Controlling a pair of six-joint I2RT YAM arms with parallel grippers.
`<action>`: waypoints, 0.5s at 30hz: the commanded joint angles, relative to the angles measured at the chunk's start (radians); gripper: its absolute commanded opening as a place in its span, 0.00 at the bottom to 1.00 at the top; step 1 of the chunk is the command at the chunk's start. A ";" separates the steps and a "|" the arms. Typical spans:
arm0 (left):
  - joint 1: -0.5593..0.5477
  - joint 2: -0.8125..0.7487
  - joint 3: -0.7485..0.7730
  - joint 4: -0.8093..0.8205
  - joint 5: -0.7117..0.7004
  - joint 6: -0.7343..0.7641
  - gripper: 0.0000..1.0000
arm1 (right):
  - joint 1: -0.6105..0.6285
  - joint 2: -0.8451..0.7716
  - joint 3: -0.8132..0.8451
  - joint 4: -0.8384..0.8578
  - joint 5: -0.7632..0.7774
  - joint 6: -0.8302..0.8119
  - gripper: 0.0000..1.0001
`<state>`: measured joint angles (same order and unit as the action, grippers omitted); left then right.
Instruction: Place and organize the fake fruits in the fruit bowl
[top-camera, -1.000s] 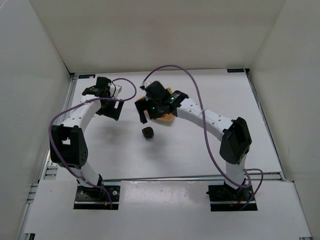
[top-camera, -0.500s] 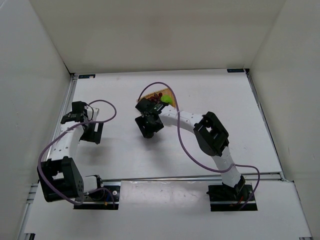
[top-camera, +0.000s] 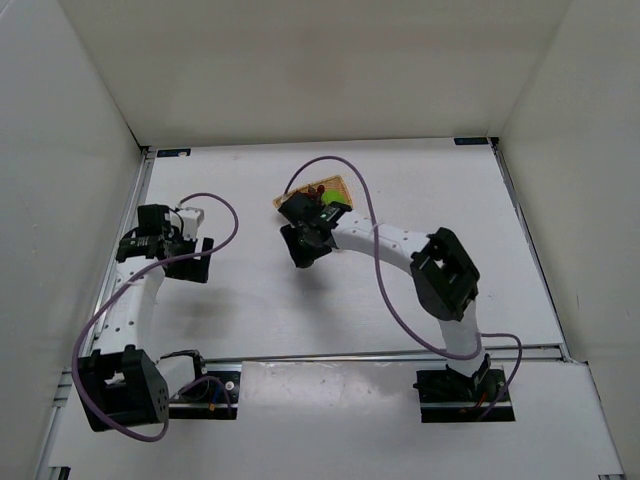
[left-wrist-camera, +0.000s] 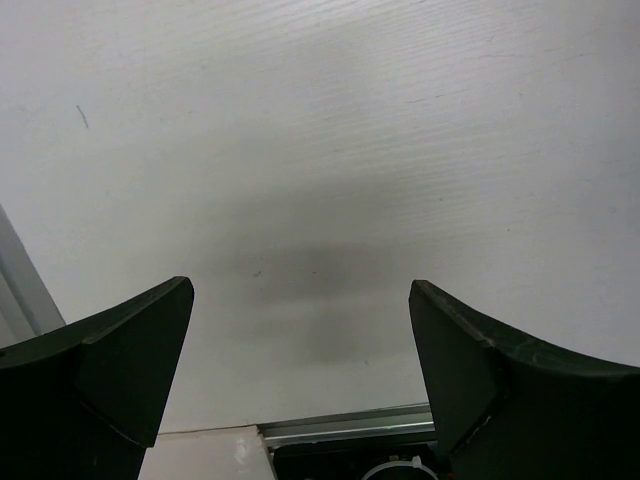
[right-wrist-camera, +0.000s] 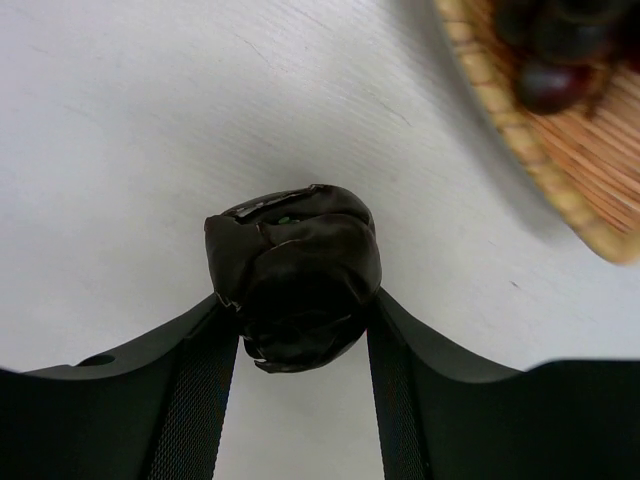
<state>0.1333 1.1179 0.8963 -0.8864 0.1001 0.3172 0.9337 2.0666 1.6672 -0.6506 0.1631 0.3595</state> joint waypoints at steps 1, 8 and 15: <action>-0.008 0.017 0.027 0.010 0.047 0.011 1.00 | -0.022 -0.173 -0.026 0.043 0.047 0.004 0.22; -0.017 0.071 0.055 0.010 0.058 0.002 1.00 | -0.198 -0.232 -0.066 0.043 0.085 0.041 0.22; -0.017 0.091 0.066 0.010 0.058 0.002 1.00 | -0.262 -0.093 0.043 0.022 0.035 0.010 0.22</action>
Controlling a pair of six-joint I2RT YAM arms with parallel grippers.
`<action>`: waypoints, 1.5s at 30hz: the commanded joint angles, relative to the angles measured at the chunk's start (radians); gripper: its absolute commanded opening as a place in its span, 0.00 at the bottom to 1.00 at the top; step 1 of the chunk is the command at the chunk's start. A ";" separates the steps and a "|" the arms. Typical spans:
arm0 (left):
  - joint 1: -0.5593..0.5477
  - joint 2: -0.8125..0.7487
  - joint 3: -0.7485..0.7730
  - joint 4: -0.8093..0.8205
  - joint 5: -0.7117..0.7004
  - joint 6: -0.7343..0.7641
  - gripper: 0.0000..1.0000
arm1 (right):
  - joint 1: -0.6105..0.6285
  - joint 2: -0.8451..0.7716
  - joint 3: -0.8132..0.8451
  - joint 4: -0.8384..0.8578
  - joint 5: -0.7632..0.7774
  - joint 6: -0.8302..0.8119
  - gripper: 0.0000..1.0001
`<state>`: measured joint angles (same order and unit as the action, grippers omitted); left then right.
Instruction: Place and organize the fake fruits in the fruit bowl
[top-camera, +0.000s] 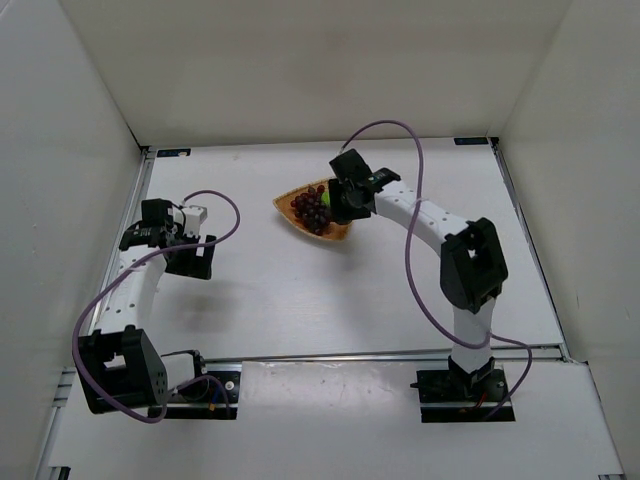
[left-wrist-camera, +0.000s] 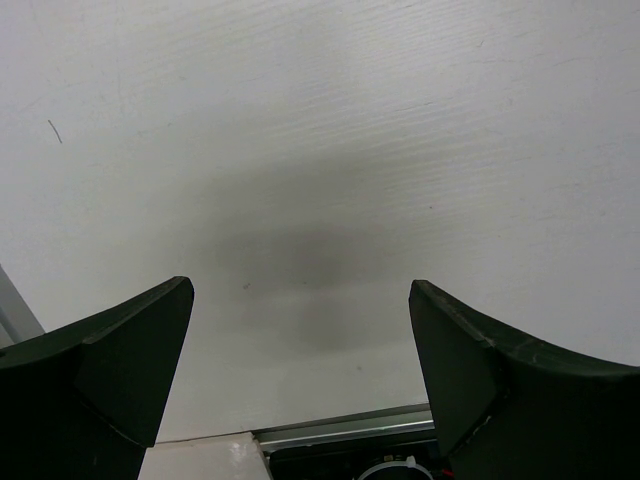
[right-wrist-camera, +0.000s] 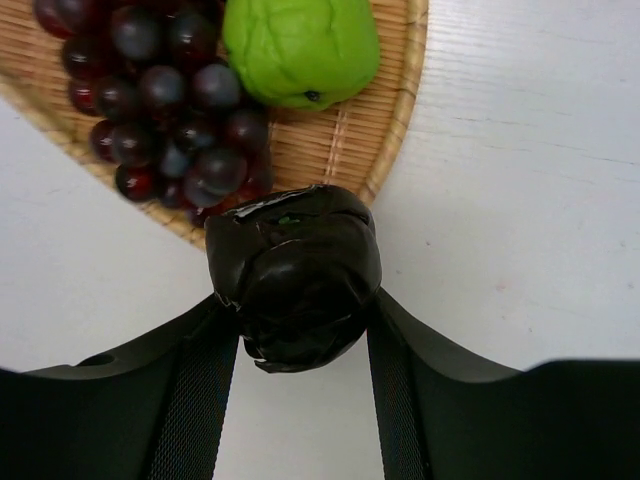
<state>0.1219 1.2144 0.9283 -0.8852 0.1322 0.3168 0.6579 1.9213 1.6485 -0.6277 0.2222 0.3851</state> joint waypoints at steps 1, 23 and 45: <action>-0.005 -0.006 0.033 0.009 0.026 0.002 1.00 | 0.005 0.070 0.080 -0.001 -0.033 -0.015 0.22; -0.067 0.062 0.138 0.009 0.090 -0.059 1.00 | -0.072 -0.143 0.003 -0.052 0.008 0.027 1.00; -0.094 -0.004 0.138 0.000 0.141 -0.097 1.00 | -0.672 -0.929 -0.808 -0.069 -0.190 0.133 1.00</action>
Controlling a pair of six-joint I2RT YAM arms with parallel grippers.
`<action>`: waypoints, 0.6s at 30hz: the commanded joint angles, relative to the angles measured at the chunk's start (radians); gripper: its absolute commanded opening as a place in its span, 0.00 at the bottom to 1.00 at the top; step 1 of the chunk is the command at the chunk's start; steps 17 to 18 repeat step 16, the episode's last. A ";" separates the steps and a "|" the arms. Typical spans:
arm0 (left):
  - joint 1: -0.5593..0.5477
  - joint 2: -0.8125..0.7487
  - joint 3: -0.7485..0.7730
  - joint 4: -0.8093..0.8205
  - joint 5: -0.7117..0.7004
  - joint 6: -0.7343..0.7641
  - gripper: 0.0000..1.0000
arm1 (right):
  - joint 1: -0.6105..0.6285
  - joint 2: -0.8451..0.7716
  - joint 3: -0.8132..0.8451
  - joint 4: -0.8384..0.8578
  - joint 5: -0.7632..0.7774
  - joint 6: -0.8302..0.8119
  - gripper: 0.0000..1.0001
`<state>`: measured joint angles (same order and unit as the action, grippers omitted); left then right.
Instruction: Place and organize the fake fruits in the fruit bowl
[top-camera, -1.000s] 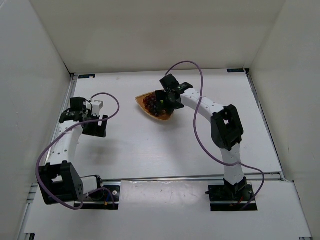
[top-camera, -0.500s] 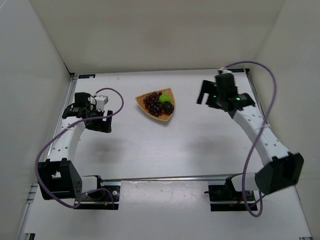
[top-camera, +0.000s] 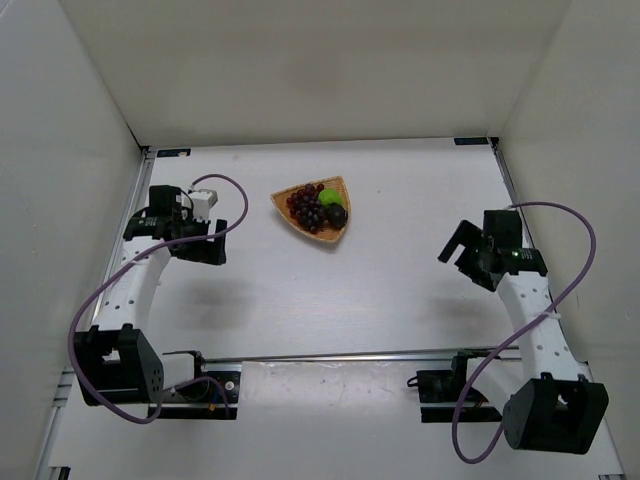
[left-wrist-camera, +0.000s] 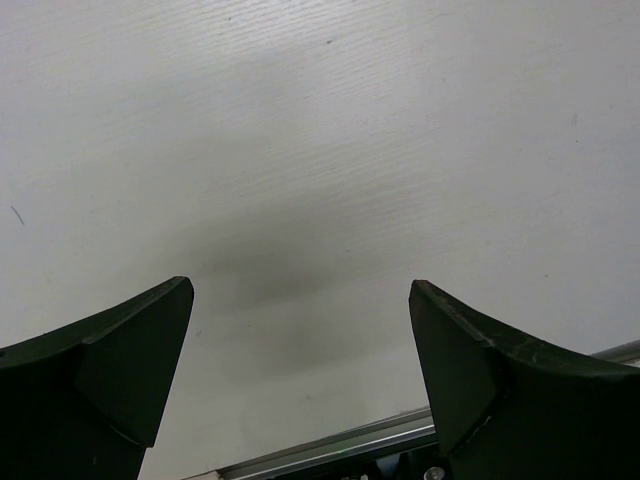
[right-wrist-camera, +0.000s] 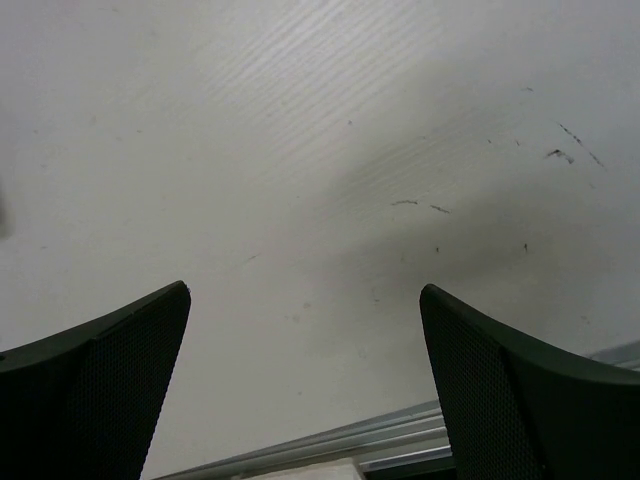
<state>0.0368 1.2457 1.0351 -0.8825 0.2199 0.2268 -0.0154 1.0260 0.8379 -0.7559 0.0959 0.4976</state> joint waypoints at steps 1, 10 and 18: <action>-0.009 -0.035 0.031 -0.012 0.065 -0.007 1.00 | 0.002 -0.033 0.003 0.059 -0.064 0.021 1.00; -0.009 -0.057 -0.001 -0.021 0.035 -0.017 1.00 | 0.002 -0.058 -0.006 0.023 -0.022 0.021 1.00; -0.009 -0.066 -0.001 -0.021 0.035 -0.017 1.00 | 0.002 -0.101 -0.036 0.047 -0.053 0.033 1.00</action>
